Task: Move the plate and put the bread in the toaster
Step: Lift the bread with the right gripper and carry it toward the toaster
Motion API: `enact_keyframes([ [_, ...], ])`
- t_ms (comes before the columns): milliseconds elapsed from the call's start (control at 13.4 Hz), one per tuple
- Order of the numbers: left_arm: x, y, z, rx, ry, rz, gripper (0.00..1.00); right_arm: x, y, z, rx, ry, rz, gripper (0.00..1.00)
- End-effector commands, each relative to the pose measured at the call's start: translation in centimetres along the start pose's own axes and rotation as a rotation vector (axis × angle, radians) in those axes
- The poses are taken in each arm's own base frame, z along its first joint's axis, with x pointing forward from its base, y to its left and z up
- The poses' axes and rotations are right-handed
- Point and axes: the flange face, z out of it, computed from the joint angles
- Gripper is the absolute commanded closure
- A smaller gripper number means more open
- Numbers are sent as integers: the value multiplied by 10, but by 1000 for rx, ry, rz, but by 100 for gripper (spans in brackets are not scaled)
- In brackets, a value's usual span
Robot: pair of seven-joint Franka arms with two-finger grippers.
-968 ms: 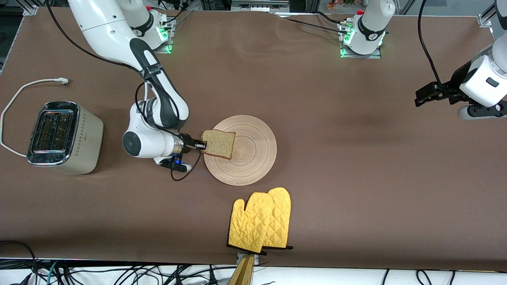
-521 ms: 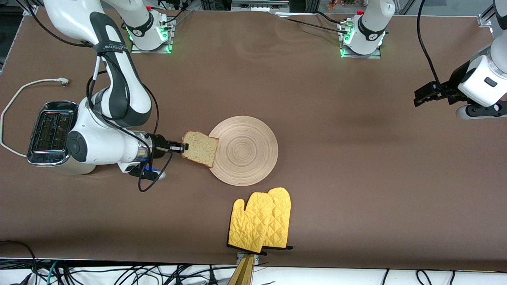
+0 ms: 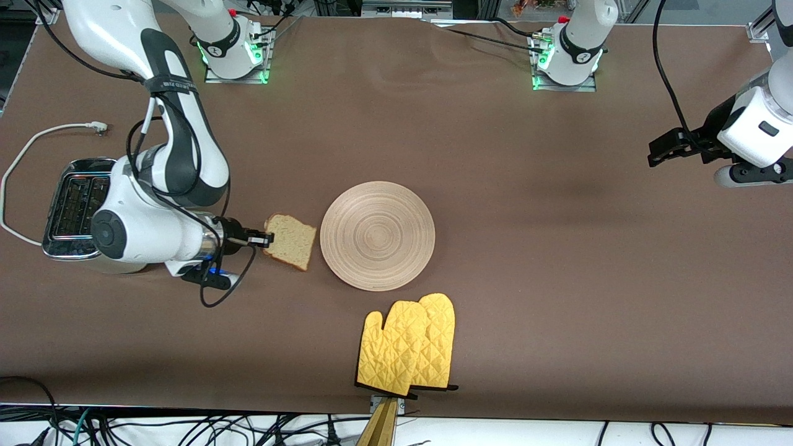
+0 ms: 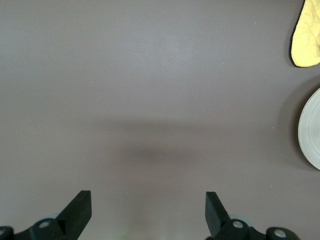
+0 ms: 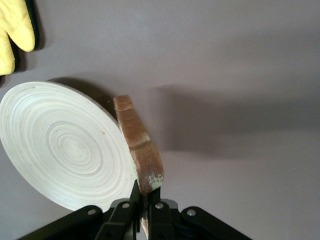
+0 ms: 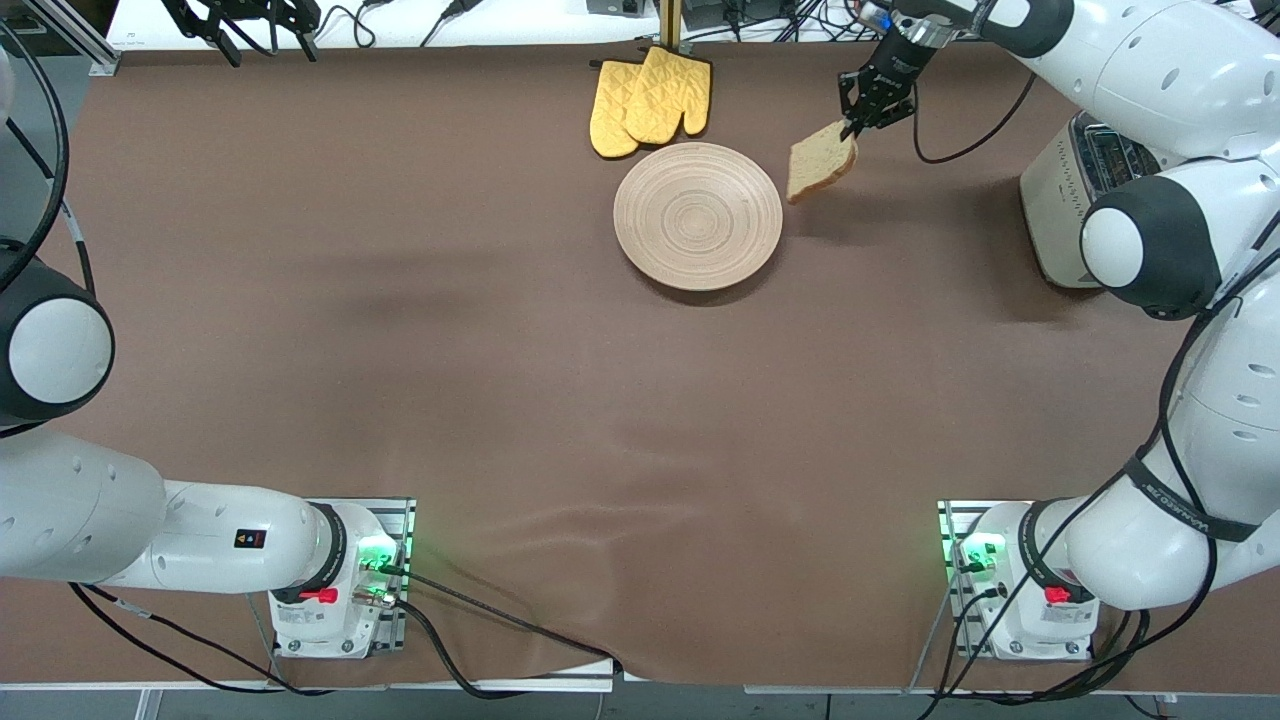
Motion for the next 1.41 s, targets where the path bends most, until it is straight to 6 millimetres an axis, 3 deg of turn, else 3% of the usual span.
enact_keyframes([
  [0,1,-1,-5,-20,-5,-9,0,-4,2,-12,-69,27,-49,100],
  [149,1,-1,-5,-20,-5,-9,0,-2,12,-22,-128,52,-84,100],
  [298,2,-2,-5,-23,-3,-12,0,-1,35,-37,-167,39,-105,100],
  [521,2,-2,-4,-22,-5,-12,0,2,62,-76,-193,27,-149,100],
  [745,2,-2,-5,-23,-3,-12,0,2,95,-95,-263,-6,-131,100],
  [1043,2,-2,-5,-23,-3,-12,0,-9,122,-143,-387,-18,-115,100],
  [1340,2,-3,-5,-24,-4,-14,0,-25,172,-187,-421,-47,-139,100],
])
